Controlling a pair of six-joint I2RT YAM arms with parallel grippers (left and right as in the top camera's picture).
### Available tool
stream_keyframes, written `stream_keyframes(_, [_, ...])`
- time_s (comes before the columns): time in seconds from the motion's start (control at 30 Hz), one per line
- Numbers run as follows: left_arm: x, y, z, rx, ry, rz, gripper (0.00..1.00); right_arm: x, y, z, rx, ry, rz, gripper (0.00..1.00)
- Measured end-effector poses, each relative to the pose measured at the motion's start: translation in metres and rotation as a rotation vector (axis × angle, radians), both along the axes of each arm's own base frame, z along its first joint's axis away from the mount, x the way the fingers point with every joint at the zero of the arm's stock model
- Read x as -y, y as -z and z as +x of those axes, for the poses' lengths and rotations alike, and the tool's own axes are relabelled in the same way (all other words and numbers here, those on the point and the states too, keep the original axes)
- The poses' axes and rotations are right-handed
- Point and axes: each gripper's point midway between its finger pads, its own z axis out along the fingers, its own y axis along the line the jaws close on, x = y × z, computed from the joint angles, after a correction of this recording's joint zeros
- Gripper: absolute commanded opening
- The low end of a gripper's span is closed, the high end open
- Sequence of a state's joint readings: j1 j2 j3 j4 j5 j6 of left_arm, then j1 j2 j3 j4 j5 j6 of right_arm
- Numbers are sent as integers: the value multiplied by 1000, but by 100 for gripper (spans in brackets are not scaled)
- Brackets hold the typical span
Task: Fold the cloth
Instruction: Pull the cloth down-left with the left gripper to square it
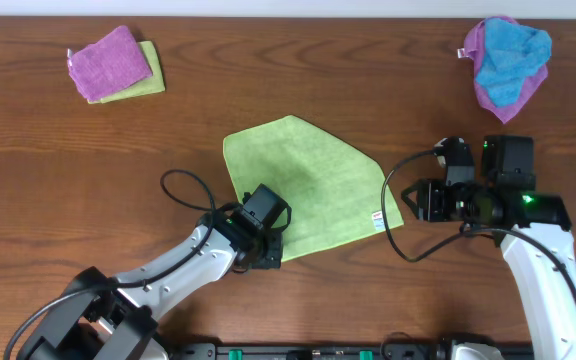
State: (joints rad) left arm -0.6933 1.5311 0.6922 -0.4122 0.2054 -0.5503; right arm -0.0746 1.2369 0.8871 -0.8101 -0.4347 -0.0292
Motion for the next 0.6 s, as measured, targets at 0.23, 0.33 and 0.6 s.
stream_keyframes(0.23, [-2,0,2,10,-4,11,6,0,0,0,0,0,0,46])
stream_keyframes(0.33, [-10,3,-2,-3,-6,49,6,0,0,0,1,0,0,46])
stream_keyframes(0.6, [-53,5,-24,-73,-9,259,6,1,0,1,5,2,-6,45])
